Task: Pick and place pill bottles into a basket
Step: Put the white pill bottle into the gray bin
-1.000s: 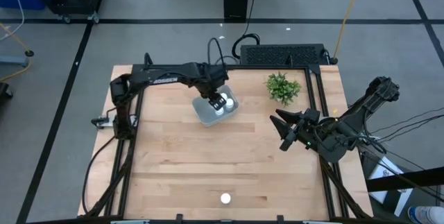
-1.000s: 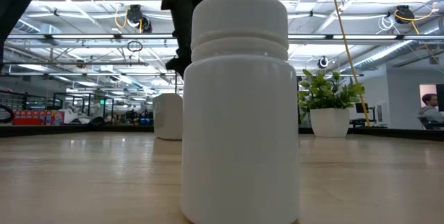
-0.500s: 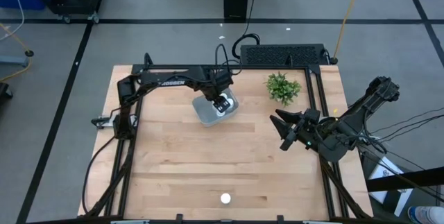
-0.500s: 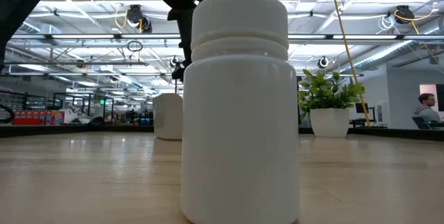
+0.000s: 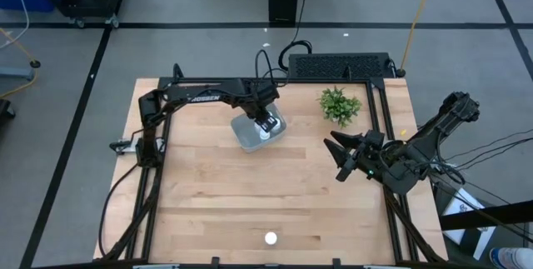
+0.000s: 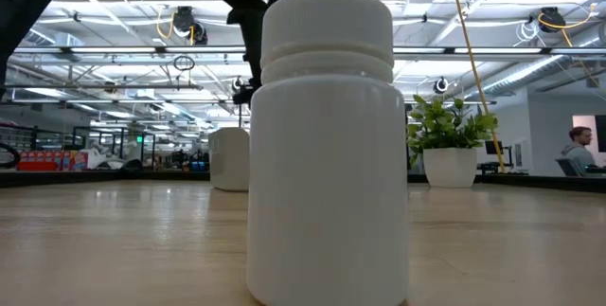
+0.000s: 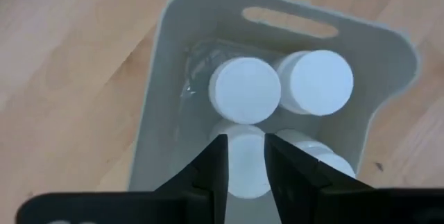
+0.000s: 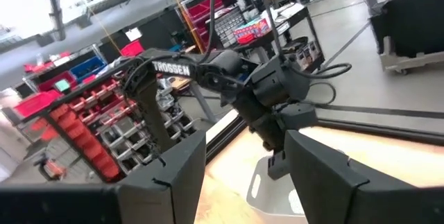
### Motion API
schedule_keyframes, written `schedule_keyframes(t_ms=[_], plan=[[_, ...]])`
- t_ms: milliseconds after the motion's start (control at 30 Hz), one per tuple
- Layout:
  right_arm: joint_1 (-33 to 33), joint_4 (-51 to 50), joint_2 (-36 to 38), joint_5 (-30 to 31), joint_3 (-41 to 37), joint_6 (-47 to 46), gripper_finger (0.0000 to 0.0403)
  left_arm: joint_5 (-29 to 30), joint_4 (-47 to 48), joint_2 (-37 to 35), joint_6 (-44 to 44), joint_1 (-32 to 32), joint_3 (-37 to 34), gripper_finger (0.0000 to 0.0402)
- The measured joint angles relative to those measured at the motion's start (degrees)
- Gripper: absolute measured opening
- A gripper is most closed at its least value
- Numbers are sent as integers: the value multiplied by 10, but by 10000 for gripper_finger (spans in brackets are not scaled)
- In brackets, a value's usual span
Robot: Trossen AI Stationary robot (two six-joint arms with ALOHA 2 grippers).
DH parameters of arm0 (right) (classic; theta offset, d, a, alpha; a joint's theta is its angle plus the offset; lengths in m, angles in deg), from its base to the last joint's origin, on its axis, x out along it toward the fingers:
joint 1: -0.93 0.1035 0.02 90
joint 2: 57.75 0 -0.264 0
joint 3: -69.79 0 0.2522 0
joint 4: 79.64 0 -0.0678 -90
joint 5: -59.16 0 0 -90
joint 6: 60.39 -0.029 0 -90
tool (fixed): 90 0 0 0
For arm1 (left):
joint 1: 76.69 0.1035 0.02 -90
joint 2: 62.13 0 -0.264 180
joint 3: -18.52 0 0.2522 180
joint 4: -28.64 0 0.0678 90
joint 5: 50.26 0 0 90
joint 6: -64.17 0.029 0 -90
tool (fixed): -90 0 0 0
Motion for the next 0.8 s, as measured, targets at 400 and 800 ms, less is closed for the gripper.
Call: schedule_keyframes(t_ms=[400, 800], plan=[[0, 0, 0, -5, 0, -36, 192, -31, 36, -101, -39, -9, 0, 127], [18, -1, 4, 4, 0, 13, 192, -54, -5, -137, -210, -201, 0, 248]])
